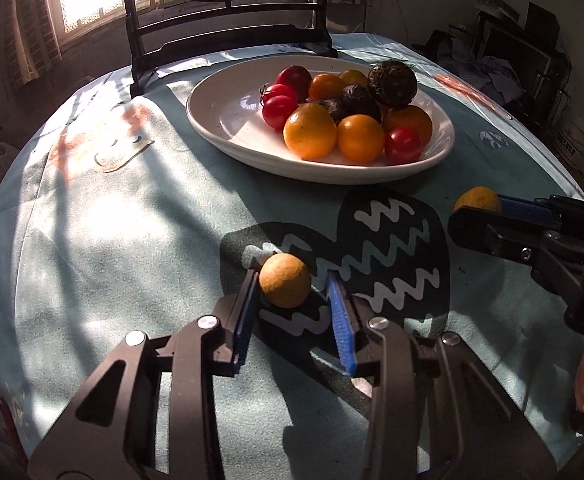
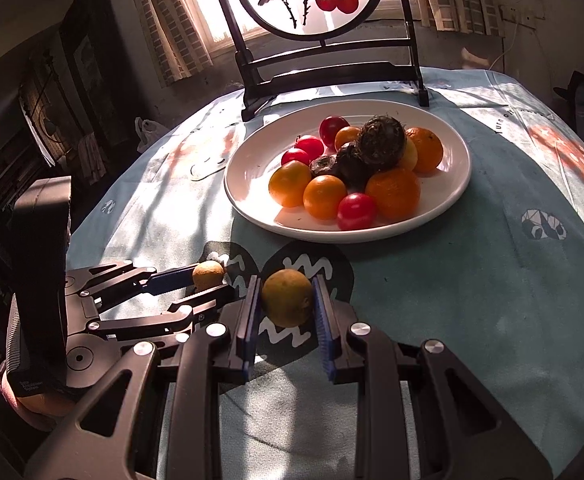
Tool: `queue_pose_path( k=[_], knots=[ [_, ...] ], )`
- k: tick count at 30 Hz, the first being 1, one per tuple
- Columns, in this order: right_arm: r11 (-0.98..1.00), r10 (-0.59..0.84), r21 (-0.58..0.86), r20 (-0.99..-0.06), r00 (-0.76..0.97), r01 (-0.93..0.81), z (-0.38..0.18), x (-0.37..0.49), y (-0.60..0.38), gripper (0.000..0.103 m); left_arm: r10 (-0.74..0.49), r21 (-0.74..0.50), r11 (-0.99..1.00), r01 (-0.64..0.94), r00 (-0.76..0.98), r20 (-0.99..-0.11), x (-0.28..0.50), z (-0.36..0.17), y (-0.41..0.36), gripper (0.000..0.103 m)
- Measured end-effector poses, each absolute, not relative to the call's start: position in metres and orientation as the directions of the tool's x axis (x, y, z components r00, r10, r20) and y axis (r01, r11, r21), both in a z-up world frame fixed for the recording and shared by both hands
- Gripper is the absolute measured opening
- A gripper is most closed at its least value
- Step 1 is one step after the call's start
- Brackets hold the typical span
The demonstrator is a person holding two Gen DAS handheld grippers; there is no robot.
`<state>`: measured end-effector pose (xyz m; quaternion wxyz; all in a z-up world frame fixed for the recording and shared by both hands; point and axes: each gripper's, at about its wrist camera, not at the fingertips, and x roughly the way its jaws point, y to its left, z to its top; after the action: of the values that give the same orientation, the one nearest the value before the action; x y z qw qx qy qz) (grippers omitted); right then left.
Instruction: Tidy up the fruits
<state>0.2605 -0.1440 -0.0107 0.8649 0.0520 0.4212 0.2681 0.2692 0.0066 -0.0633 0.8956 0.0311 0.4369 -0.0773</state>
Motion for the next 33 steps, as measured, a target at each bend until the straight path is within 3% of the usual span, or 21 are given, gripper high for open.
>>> queue_pose_path(
  k=[7, 22, 33],
  knots=[
    [0.856, 0.500, 0.312, -0.701, 0.508, -0.413, -0.010, 0.261, -0.146, 0.026, -0.094, 0.008, 0.987, 0.162, 0.616, -0.782, 0.267, -0.062, 0.004, 0.026],
    [0.863, 0.486, 0.298, -0.707, 0.513, -0.407, -0.013, 0.259, -0.146, 0.026, -0.099, -0.001, 0.988, 0.152, 0.639, -0.763, 0.258, -0.055, 0.005, 0.025],
    [0.836, 0.522, 0.295, -0.687, 0.506, -0.462, -0.009, 0.239, -0.136, 0.026, -0.144, -0.079, 0.989, 0.127, 0.673, -0.725, 0.231, -0.040, 0.009, 0.025]
  ],
)
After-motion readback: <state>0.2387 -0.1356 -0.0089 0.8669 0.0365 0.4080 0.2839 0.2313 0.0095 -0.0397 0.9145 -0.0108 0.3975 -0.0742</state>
